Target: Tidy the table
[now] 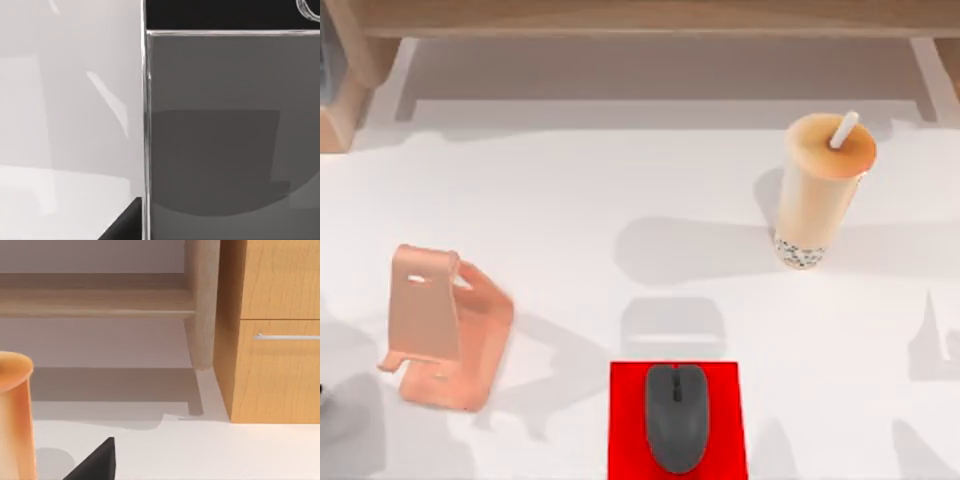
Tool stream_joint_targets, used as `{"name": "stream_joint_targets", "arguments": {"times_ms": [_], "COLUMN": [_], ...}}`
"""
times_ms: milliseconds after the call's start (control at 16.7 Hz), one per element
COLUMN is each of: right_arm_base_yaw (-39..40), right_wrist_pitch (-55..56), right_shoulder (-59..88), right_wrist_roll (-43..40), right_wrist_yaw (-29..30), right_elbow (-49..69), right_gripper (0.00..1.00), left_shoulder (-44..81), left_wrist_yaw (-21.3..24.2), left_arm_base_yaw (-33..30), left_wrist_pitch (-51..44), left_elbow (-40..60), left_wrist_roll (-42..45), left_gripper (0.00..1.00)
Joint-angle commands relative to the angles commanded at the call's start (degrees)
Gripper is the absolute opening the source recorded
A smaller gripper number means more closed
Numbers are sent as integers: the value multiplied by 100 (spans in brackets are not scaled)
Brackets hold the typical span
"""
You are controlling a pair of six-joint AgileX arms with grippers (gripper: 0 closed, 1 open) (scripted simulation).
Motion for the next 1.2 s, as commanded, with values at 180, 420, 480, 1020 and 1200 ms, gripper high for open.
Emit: {"name": "stream_joint_targets", "arguments": {"times_ms": [180, 420, 480, 1020, 1200], "right_arm_base_yaw": [0, 0, 0, 0, 0], "right_wrist_pitch": [0, 0, 0, 0, 0], "right_shoulder": [0, 0, 0, 0, 0], "right_wrist_roll": [0, 0, 0, 0, 0], "right_wrist_yaw": [0, 0, 0, 0, 0], "right_elbow": [0, 0, 0, 0, 0], "right_gripper": [100, 100, 100, 100, 100], "left_shoulder": [-179, -172, -182, -2337, -3577], "left_wrist_yaw": [0, -3, -3, -411, -949], "left_arm_base_yaw": [-1, 1, 3, -1512, -2915], "left_wrist_pitch": [-345, -366, -364, 252, 644], "left_elbow": [168, 169, 174, 37, -216], "left_wrist_roll": [-7, 2, -7, -2590, -3966], "left_gripper": [0, 0, 0, 0, 0]}}
